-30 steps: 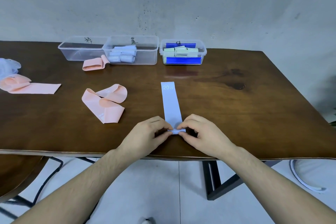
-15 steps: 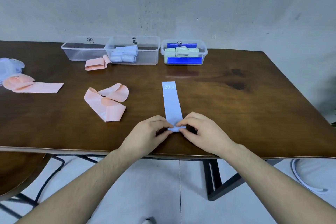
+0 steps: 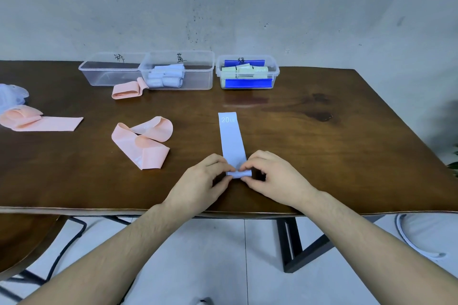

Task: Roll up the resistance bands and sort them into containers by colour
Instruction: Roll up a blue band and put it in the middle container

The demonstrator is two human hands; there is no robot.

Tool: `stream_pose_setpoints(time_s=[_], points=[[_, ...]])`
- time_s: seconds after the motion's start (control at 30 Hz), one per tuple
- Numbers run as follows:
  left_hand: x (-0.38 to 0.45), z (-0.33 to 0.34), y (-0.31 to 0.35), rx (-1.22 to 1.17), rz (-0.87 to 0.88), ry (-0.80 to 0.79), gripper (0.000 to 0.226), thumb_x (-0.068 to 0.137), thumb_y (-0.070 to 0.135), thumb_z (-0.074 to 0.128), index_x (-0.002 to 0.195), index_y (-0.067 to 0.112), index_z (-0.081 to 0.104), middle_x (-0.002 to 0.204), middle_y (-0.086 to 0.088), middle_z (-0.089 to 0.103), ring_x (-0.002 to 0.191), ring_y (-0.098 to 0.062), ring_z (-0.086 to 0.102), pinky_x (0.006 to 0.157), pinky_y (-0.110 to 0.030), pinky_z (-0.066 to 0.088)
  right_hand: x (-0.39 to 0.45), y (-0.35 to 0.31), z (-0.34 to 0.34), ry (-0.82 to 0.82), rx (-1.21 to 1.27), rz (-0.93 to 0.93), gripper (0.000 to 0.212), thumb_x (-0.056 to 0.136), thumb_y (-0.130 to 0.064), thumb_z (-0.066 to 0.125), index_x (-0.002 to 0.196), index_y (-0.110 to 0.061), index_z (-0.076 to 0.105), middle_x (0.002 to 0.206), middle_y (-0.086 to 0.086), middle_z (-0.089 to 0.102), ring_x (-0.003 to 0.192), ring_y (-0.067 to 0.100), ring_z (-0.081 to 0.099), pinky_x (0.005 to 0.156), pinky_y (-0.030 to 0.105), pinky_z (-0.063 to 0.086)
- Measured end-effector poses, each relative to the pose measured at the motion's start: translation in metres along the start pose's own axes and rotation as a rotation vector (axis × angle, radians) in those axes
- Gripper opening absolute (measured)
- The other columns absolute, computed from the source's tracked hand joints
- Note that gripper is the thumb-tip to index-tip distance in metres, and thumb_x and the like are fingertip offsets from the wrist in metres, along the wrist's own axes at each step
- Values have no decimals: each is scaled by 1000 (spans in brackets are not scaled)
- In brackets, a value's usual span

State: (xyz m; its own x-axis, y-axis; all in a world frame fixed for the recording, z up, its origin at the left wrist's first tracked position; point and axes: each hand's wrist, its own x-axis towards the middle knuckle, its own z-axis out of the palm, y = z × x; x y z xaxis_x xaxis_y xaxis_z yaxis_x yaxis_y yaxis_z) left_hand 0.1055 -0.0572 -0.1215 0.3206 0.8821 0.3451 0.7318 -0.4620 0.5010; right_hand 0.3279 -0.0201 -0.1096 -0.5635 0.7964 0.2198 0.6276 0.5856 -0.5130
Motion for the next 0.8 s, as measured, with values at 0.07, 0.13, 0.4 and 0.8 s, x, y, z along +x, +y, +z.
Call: stream_pose_setpoints(time_s=[0.07, 0.13, 0.4, 0.8], points=[[1, 0, -1, 7, 6, -8, 17, 92, 20, 67, 109, 23, 69, 106, 20, 55, 66, -8, 51, 63, -10, 40, 1, 0, 0, 12, 10, 3, 19, 92, -27, 71, 111, -26, 72, 98, -21, 56, 92, -3, 50, 81, 13, 39], [2, 0, -2, 13, -3, -8, 17, 92, 20, 67, 109, 23, 70, 105, 20, 56, 65, -7, 51, 63, -7, 37, 3, 0, 0, 20, 14, 10, 20, 92, -28, 70, 112, -25, 72, 98, -20, 56, 91, -4, 49, 81, 15, 40], [6, 1, -2, -2, -31, -4, 17, 93, 21, 66, 108, 21, 72, 104, 17, 59, 69, 3, 51, 65, -3, 36, 3, 3, 1, 14, 3, -3, 24, 90, -28, 72, 113, -30, 70, 106, -19, 58, 101, 5, 53, 88, 25, 47], [10, -2, 1, 15, -23, -12, 17, 90, 22, 70, 108, 19, 72, 103, 12, 59, 78, 12, 51, 66, -1, 35, 11, 5, 1, 5, -13, 20, 25, 91, -29, 70, 116, -27, 72, 104, -19, 55, 99, 3, 50, 86, 22, 46]])
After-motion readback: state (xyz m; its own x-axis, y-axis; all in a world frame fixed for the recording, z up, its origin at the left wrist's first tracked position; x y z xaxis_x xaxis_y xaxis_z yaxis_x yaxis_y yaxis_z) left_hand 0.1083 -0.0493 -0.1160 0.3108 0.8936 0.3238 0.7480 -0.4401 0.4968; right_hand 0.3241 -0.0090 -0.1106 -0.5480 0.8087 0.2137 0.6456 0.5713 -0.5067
